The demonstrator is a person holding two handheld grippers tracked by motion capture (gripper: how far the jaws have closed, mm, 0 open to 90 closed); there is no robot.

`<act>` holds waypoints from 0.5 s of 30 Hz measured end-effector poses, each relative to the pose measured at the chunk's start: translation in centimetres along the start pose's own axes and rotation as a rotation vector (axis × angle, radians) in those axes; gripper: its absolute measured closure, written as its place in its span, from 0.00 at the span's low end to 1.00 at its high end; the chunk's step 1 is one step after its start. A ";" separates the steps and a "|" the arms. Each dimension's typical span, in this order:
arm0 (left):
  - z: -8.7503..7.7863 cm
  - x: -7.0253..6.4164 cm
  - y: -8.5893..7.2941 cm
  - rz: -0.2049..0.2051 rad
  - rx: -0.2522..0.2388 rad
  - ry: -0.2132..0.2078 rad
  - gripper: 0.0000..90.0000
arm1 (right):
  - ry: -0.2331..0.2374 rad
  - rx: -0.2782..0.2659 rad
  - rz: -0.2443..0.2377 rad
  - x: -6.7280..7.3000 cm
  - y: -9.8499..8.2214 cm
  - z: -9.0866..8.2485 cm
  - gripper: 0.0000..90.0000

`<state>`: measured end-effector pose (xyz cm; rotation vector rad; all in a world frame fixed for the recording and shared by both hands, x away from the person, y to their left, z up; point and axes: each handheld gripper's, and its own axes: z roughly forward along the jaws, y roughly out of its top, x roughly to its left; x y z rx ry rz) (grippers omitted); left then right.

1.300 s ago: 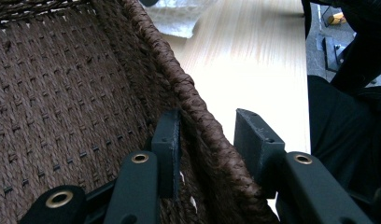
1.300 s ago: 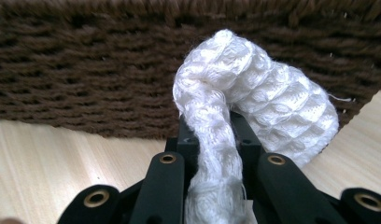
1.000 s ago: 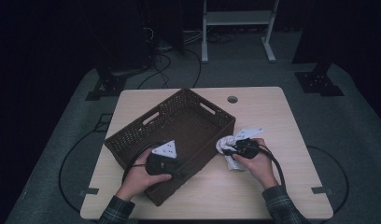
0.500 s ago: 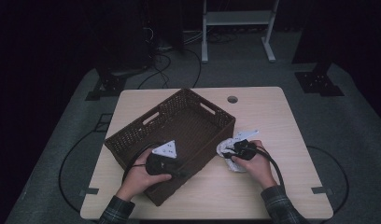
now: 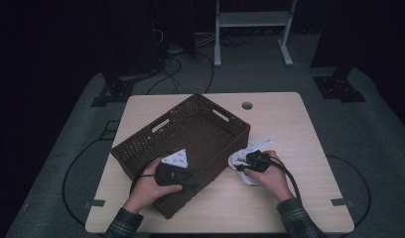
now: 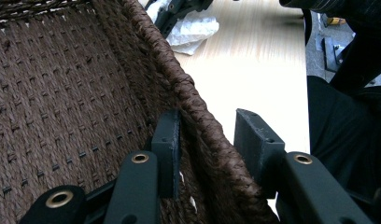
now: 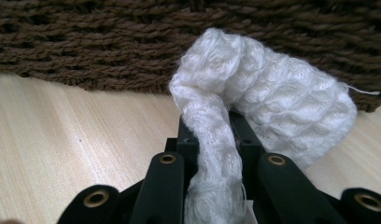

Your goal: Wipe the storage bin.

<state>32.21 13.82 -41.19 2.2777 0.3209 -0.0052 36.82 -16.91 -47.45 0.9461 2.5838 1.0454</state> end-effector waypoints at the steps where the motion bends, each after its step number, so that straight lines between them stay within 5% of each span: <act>1: 0.0 0.0 0.0 0.000 0.000 0.000 0.68 | -0.002 -0.005 0.001 0.0 0.1 -0.1 0.86; 15: 0.0 0.0 0.0 0.000 0.001 0.000 0.68 | -0.039 -0.119 -0.017 0.4 1.2 -2.7 0.86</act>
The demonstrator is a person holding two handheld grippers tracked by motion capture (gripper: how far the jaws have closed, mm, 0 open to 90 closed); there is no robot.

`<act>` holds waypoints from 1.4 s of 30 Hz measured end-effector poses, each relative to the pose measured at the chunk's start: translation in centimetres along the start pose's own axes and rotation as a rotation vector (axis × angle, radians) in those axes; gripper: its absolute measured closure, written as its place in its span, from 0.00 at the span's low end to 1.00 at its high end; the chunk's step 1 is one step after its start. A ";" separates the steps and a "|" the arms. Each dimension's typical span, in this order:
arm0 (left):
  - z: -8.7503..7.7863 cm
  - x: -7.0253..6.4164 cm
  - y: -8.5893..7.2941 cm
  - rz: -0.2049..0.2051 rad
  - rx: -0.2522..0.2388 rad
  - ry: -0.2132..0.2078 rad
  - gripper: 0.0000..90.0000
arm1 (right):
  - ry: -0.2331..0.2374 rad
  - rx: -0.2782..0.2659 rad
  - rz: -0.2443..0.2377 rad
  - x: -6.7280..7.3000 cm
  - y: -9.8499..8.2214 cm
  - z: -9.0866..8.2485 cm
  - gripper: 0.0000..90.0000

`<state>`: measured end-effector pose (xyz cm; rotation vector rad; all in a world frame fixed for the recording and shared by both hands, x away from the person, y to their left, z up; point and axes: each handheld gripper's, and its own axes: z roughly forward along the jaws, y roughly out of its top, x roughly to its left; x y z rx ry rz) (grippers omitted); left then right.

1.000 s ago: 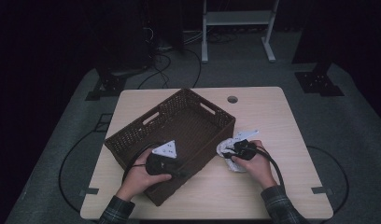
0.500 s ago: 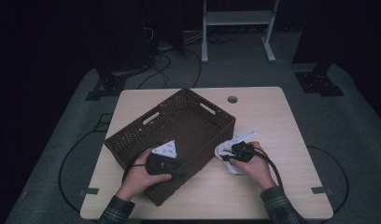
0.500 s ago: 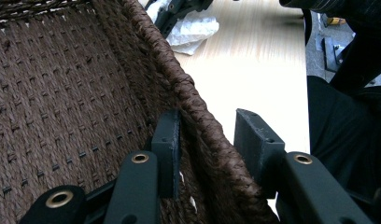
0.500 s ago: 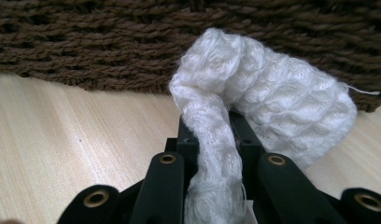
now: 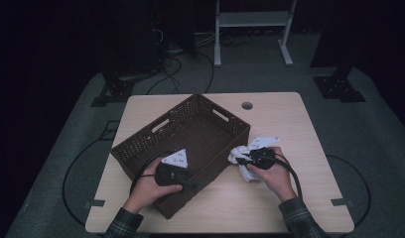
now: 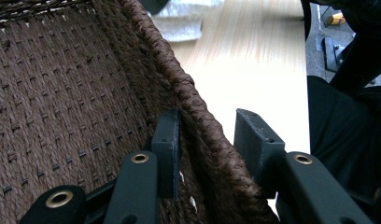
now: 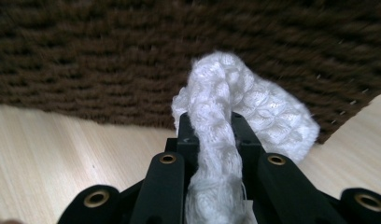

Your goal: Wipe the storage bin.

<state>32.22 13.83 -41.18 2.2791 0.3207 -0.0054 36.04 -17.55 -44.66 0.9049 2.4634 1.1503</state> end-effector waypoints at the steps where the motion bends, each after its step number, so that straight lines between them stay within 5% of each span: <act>1: 0.0 0.0 0.0 0.000 0.000 0.000 0.68 | 0.001 -0.012 0.002 -0.1 0.1 -0.2 0.86; 14: 0.0 0.0 0.0 0.001 0.001 0.001 0.68 | -0.001 -0.121 -0.009 0.4 1.5 -2.8 0.86; 22: 0.0 0.0 0.0 0.001 0.001 0.000 0.68 | 0.011 -0.135 -0.024 0.9 1.8 -3.1 0.86; 42: 0.0 0.0 0.0 0.002 0.001 0.002 0.68 | 0.059 -0.015 -0.019 1.1 0.7 0.4 0.86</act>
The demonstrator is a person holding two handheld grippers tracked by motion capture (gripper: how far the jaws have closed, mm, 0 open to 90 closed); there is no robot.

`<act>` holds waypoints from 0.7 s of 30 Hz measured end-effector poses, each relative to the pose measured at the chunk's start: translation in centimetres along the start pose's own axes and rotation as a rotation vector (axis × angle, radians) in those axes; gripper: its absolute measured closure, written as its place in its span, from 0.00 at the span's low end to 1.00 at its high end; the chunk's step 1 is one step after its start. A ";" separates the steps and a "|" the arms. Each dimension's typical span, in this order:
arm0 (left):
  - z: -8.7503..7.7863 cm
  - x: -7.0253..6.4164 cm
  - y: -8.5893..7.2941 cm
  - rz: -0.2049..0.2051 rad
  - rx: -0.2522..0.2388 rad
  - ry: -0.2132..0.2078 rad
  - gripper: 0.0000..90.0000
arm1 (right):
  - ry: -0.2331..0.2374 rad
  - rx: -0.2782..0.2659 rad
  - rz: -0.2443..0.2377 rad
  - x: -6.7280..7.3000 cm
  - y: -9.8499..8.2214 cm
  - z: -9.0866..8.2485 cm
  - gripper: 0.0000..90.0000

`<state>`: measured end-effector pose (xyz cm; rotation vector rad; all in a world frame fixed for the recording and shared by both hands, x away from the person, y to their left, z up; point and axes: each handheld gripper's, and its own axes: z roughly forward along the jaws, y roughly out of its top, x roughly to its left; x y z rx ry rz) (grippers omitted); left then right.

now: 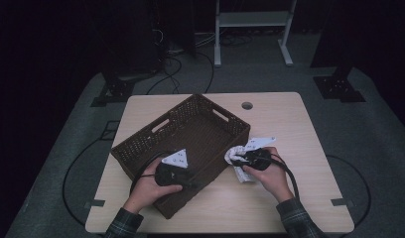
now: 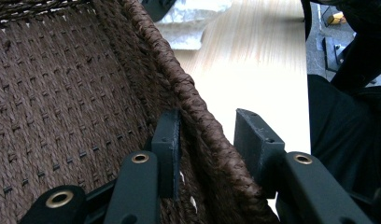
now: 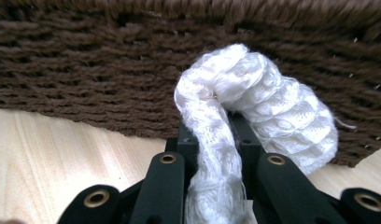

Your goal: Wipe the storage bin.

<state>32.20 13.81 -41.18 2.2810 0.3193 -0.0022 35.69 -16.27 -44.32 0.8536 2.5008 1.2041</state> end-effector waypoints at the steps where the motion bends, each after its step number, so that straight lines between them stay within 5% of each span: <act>1: 0.0 0.0 0.0 0.000 0.000 0.000 0.68 | 0.004 0.001 0.005 0.0 -0.1 0.2 0.86; 21: 0.0 0.0 0.0 0.000 0.000 -0.002 0.68 | -0.008 0.160 0.007 -0.5 -1.8 2.4 0.86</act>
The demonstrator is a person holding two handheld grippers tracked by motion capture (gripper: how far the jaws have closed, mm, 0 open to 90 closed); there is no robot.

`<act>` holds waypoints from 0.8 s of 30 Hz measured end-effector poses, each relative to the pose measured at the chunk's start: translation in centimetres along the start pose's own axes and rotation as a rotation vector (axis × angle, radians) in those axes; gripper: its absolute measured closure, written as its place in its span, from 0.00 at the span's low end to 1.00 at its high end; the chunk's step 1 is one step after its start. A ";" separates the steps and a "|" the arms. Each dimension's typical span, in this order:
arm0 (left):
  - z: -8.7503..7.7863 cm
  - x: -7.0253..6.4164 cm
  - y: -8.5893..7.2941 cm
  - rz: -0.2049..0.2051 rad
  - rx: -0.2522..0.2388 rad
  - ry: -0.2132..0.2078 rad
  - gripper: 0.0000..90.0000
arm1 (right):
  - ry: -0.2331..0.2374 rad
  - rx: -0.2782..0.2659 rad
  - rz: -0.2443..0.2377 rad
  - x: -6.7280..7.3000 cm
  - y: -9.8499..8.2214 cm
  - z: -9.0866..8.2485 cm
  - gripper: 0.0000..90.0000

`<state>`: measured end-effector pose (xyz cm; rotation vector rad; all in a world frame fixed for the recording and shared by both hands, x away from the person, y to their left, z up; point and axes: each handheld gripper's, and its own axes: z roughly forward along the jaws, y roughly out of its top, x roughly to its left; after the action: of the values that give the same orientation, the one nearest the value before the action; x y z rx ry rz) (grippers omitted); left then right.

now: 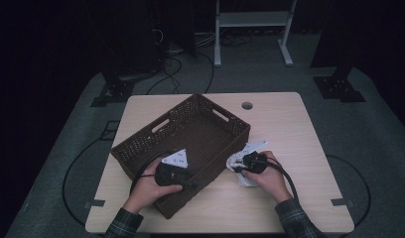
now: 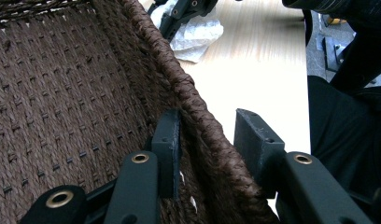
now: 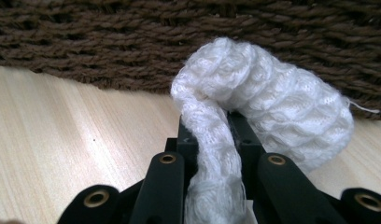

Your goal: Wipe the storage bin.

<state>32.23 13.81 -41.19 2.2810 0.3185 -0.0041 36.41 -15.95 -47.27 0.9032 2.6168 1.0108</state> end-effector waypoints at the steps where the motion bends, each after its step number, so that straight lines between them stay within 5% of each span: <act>1: 0.0 0.0 0.0 -0.001 0.000 0.000 0.68 | 0.000 0.004 0.000 0.0 0.0 0.0 0.86; 10: 0.0 0.0 0.0 0.000 0.000 0.002 0.68 | 0.006 0.020 -0.014 0.8 0.1 -0.1 0.86; 24: 0.0 0.0 0.0 0.000 -0.001 0.002 0.68 | -0.002 -0.095 -0.035 1.2 0.8 -1.6 0.86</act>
<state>32.19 13.83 -41.18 2.2799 0.3197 -0.0012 35.26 -15.64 -45.53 0.8334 2.5499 1.1139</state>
